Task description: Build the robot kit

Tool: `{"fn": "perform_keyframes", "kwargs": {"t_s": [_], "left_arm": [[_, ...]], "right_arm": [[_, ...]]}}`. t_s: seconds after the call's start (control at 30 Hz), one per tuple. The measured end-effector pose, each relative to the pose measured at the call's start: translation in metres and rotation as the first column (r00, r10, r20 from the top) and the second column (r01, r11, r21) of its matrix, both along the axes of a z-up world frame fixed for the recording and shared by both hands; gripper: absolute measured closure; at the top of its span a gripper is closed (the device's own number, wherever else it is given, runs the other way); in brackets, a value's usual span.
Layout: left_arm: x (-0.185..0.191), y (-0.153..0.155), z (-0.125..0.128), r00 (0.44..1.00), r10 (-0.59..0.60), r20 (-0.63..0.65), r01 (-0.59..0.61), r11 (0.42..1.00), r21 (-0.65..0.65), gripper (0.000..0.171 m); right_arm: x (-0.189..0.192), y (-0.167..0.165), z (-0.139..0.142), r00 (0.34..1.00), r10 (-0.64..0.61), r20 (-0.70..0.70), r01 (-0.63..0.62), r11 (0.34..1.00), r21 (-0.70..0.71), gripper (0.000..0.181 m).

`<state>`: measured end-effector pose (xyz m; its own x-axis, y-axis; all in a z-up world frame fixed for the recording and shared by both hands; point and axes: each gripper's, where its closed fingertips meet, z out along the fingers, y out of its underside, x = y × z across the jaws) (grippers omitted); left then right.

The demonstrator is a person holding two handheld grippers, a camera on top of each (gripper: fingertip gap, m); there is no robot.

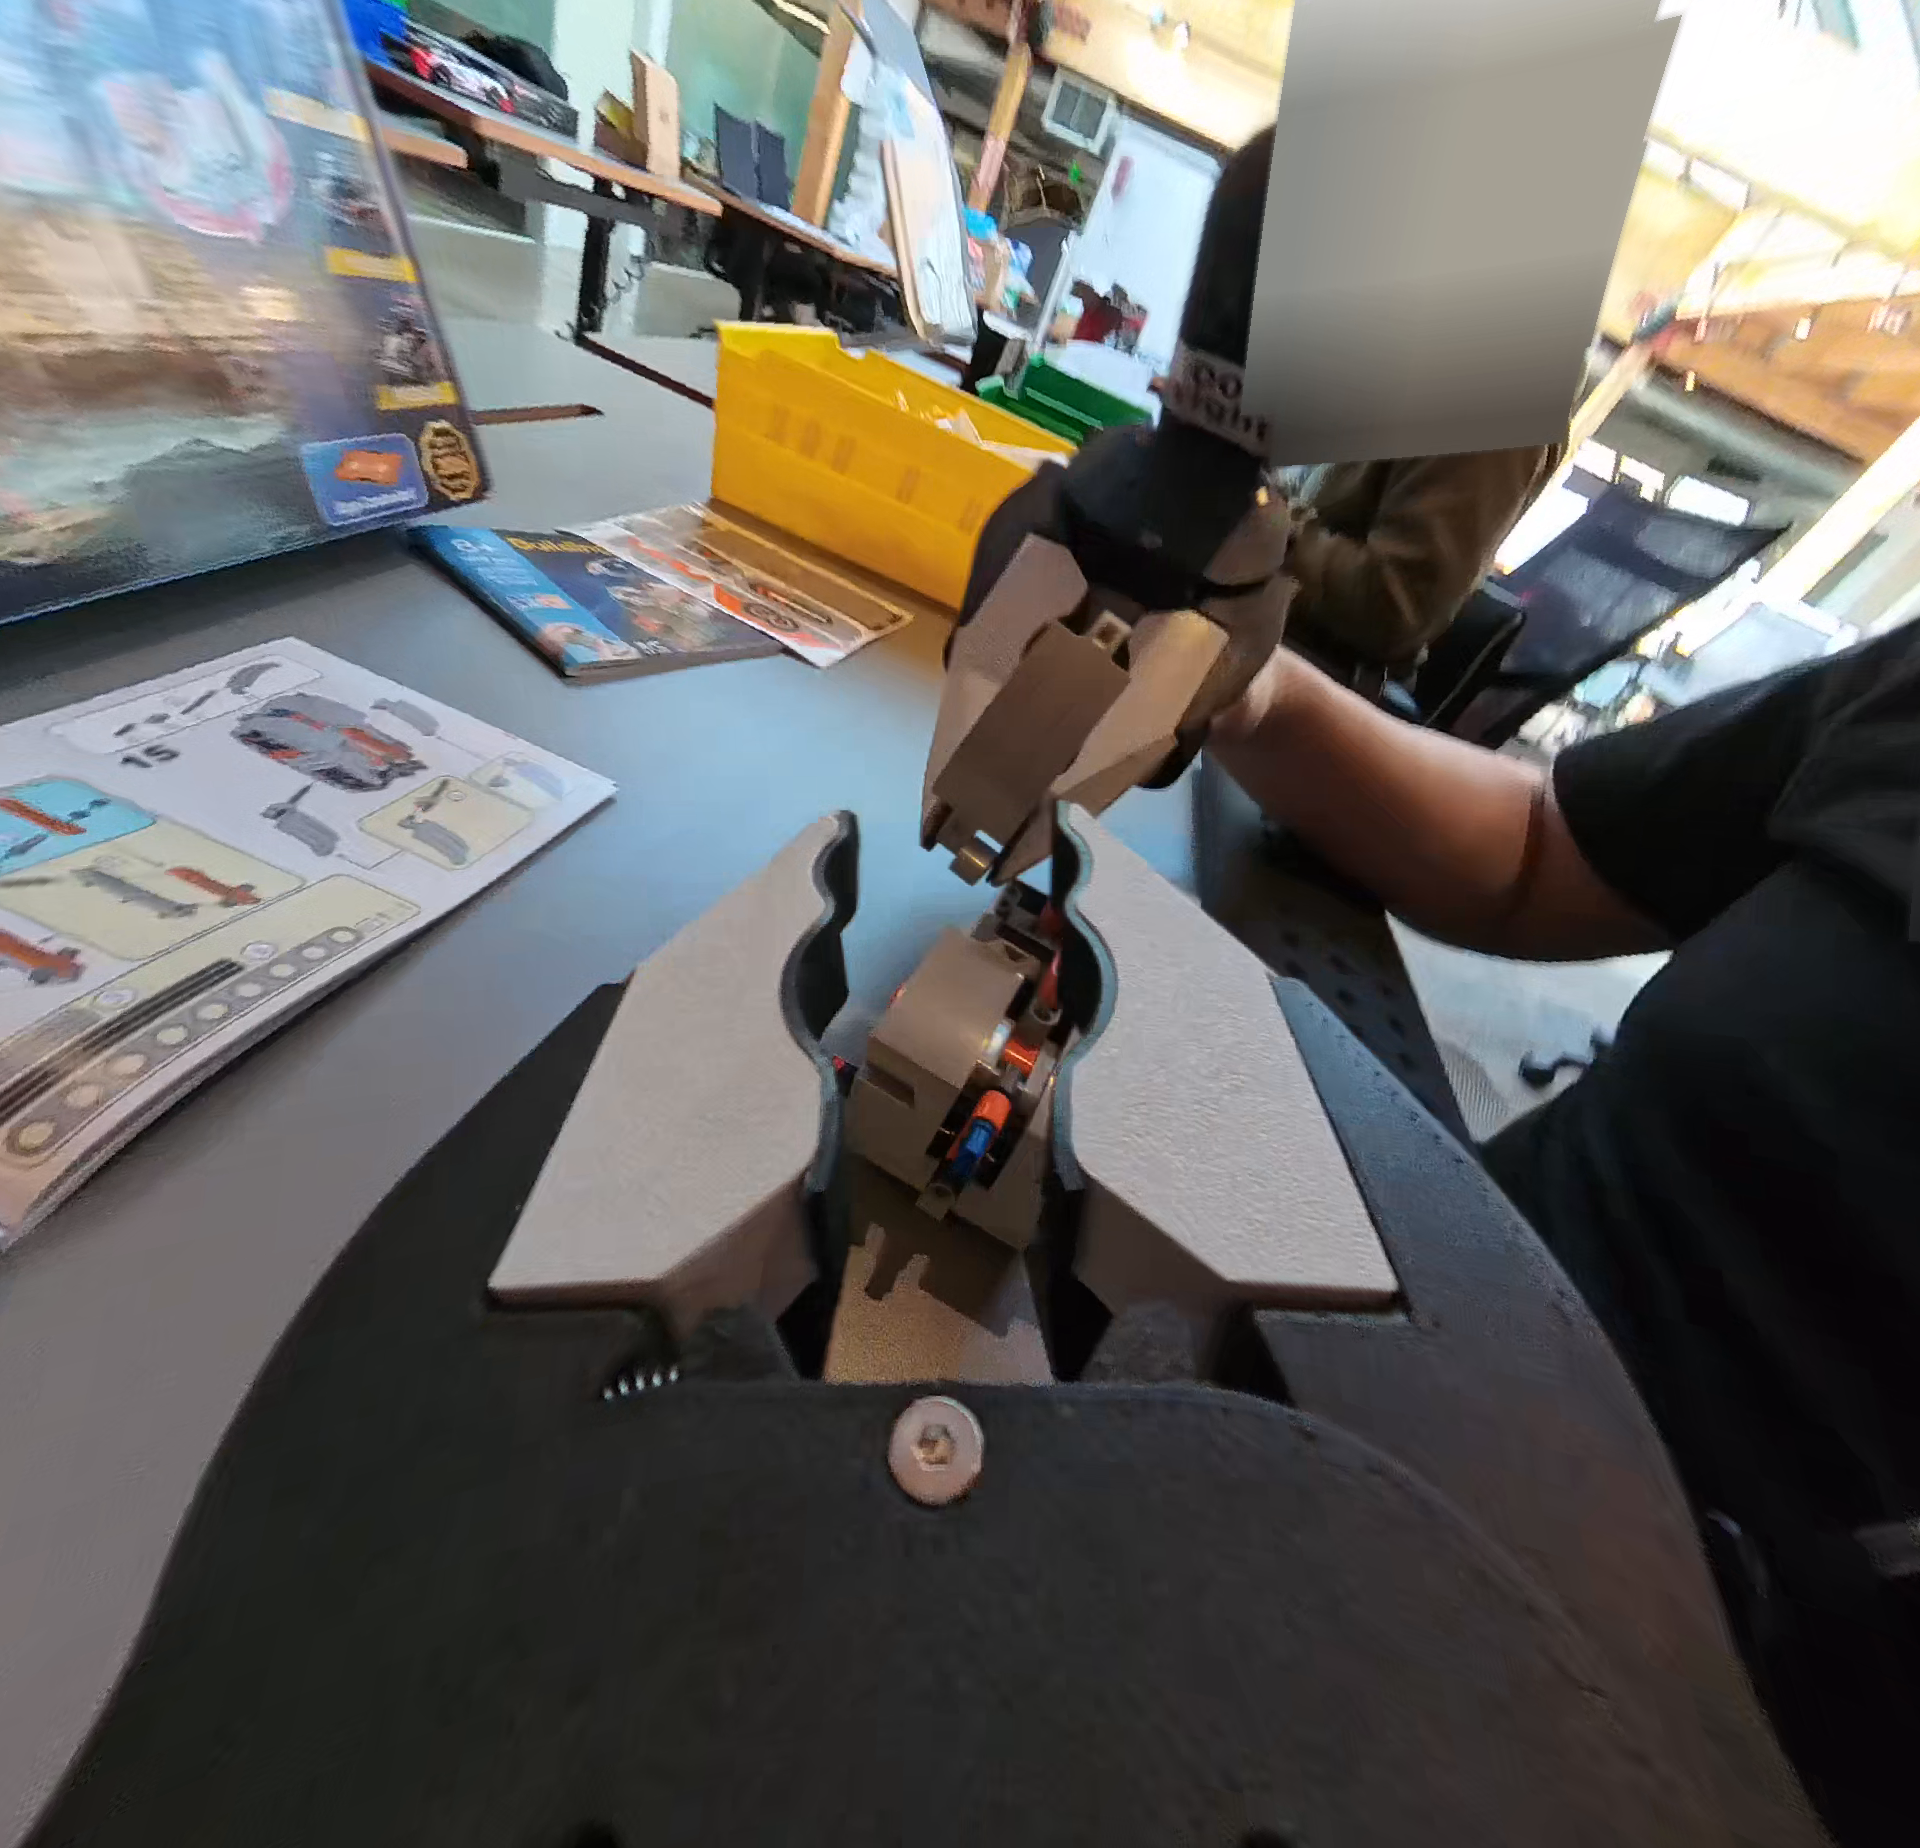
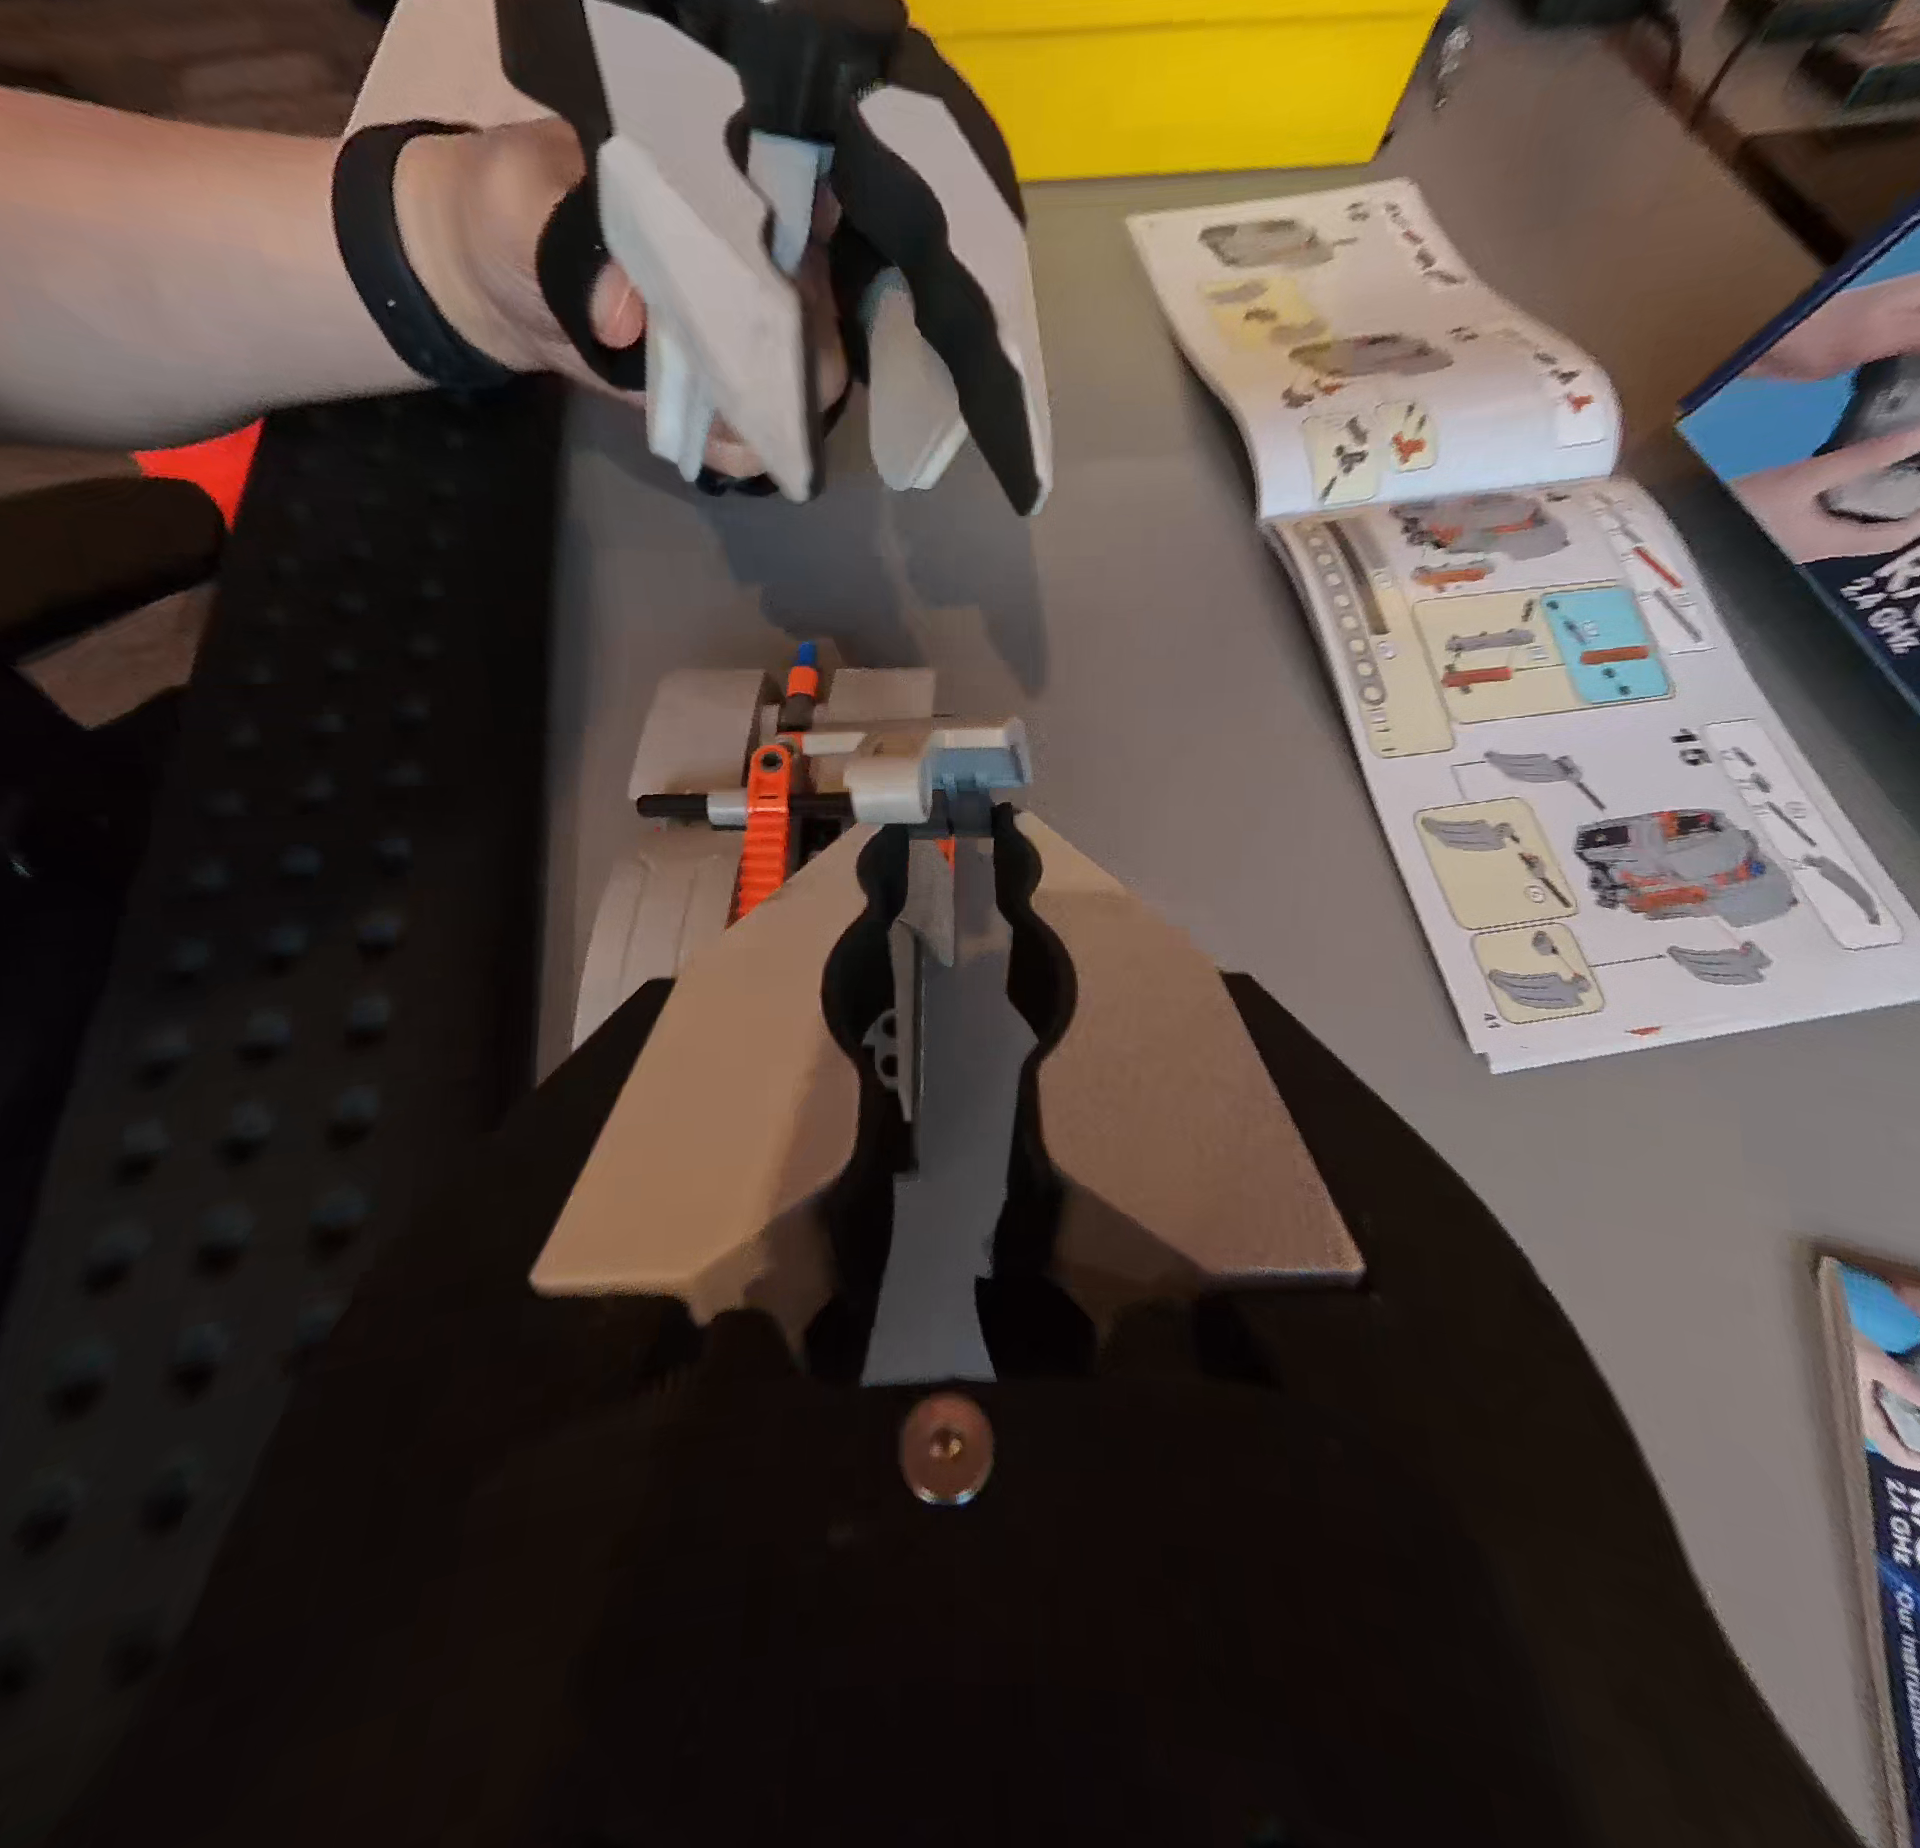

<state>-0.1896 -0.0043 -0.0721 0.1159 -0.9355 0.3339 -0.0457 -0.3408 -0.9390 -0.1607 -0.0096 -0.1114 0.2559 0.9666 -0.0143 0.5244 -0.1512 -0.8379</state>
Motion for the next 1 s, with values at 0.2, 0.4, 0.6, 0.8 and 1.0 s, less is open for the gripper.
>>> {"fn": "perform_keyframes", "kwargs": {"t_s": [0.2, 0.4, 0.6, 0.8, 1.0], "left_arm": [[0.019, -0.032, -0.029, 0.973, -0.073, -0.22, 0.121, 0.97, 0.209, 0.108], [0.026, -0.034, -0.044, 0.952, -0.067, -0.297, 0.146, 0.957, 0.25, 0.108], [0.027, -0.038, -0.042, 0.954, -0.101, -0.281, 0.168, 0.959, 0.228, 0.113], [0.028, -0.041, -0.046, 0.947, -0.092, -0.309, 0.18, 0.947, 0.268, 0.108], [0.029, -0.04, -0.048, 0.948, -0.089, -0.306, 0.172, 0.951, 0.257, 0.108]], "right_arm": [[0.001, -0.009, -0.016, 0.993, 0.061, 0.099, -0.055, 0.996, -0.066, 0.166], [0.0, -0.009, -0.014, 0.997, 0.053, 0.054, -0.047, 0.992, -0.121, 0.166], [-0.002, -0.01, -0.013, 0.998, 0.055, 0.021, -0.051, 0.986, -0.159, 0.166], [-0.004, -0.01, -0.012, 0.998, 0.07, -0.007, -0.07, 0.985, -0.16, 0.166], [-0.004, -0.009, -0.012, 0.995, 0.094, -0.023, -0.096, 0.986, -0.133, 0.166]]}}
